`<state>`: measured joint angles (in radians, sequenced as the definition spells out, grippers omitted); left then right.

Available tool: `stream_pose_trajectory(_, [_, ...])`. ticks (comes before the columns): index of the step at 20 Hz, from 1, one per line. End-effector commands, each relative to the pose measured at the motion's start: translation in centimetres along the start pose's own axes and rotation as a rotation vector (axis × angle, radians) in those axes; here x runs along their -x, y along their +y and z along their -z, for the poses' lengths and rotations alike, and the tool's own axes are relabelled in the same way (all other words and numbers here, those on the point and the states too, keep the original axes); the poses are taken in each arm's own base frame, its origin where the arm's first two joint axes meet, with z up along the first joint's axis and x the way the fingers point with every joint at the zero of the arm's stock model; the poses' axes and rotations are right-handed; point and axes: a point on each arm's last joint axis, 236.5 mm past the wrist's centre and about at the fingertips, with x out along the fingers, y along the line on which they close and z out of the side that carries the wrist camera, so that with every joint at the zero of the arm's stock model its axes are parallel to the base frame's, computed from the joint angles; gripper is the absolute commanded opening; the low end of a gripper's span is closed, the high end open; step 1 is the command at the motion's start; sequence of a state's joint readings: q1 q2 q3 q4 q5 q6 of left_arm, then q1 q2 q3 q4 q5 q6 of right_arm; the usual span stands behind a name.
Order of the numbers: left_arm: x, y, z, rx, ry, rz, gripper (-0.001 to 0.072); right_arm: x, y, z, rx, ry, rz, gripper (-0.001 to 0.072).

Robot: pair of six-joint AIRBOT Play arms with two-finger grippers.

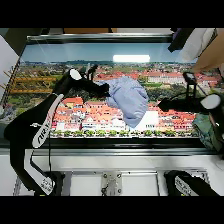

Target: Fold the clothes and pants, and hang the long-sleeved shirts on hangers.

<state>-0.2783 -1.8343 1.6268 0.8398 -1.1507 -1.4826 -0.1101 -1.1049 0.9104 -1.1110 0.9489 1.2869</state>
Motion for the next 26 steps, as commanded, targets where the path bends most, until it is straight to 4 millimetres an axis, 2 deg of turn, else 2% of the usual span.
stream_pose_trajectory(1, [2.8,2.4,0.4,-0.038,0.029,-0.096,0.0013,-6.7,-1.3,0.6,-0.169,0.069,-0.049,0.0587])
stream_pose_trajectory(4, [2.6,2.9,1.0,-0.029,0.060,-0.095,0.0013,-11.6,1.3,1.1,-0.206,0.134,-0.164,0.0588])
stream_pose_trajectory(6, [2.5,3.0,0.9,-0.028,0.054,-0.096,0.0013,-13.9,4.4,1.3,-0.206,0.163,-0.245,0.0588])
stream_pose_trajectory(9, [2.4,2.8,0.8,-0.031,0.051,-0.096,0.0013,-15.2,9.2,1.2,-0.131,0.170,-0.340,0.0588])
stream_pose_trajectory(12, [2.4,2.8,0.9,-0.031,0.052,-0.095,0.0013,-16.0,11.4,1.1,-0.075,0.170,-0.353,0.0566])
stream_pose_trajectory(13, [2.4,2.8,0.9,-0.031,0.056,-0.094,0.0013,-16.2,11.5,0.6,-0.070,0.150,-0.345,0.0401])
stream_pose_trajectory(14, [2.7,2.6,1.1,-0.033,0.061,-0.093,0.0013,-16.0,11.7,-0.2,-0.048,0.124,-0.344,0.0039])
stream_pose_trajectory(15, [4.3,1.7,0.4,-0.050,0.022,-0.087,0.0013,-14.7,11.9,-2.2,0.000,0.078,-0.341,0.0019])
stream_pose_trajectory(16, [8.2,-0.7,-1.8,-0.104,-0.080,-0.077,0.0013,-11.0,12.1,-6.2,0.090,-0.024,-0.323,0.0018])
stream_pose_trajectory(17, [14.9,-5.4,-4.5,-0.204,-0.249,-0.057,0.0013,-3.9,12.9,-11.9,0.196,-0.178,-0.295,0.0018])
stream_pose_trajectory(18, [22.8,-11.7,-5.6,-0.333,-0.435,-0.028,0.0013,5.7,14.7,-16.5,0.318,-0.350,-0.261,0.0017])
stream_pose_trajectory(19, [29.8,-17.9,-4.7,-0.458,-0.610,0.005,0.0013,15.1,17.0,-19.0,0.420,-0.522,-0.224,0.0017])
stream_pose_trajectory(21, [36.2,-23.7,-2.2,-0.560,-0.796,0.053,0.0013,25.4,20.3,-20.0,0.491,-0.729,-0.227,0.0016])
stream_pose_trajectory(22, [38.4,-25.5,-0.6,-0.601,-0.868,0.070,0.0013,29.6,21.9,-19.7,0.515,-0.820,-0.241,0.0017])
stream_pose_trajectory(23, [39.6,-26.3,0.7,-0.626,-0.908,0.069,0.0013,31.7,23.0,-19.2,0.526,-0.868,-0.259,0.0017])
stream_pose_trajectory(24, [40.0,-26.1,1.9,-0.632,-0.918,0.051,0.0013,32.6,24.2,-18.4,0.543,-0.881,-0.285,0.0016])
stream_pose_trajectory(26, [39.9,-25.2,4.2,-0.624,-0.887,0.023,0.0013,31.8,26.4,-16.8,0.555,-0.828,-0.354,0.0016])
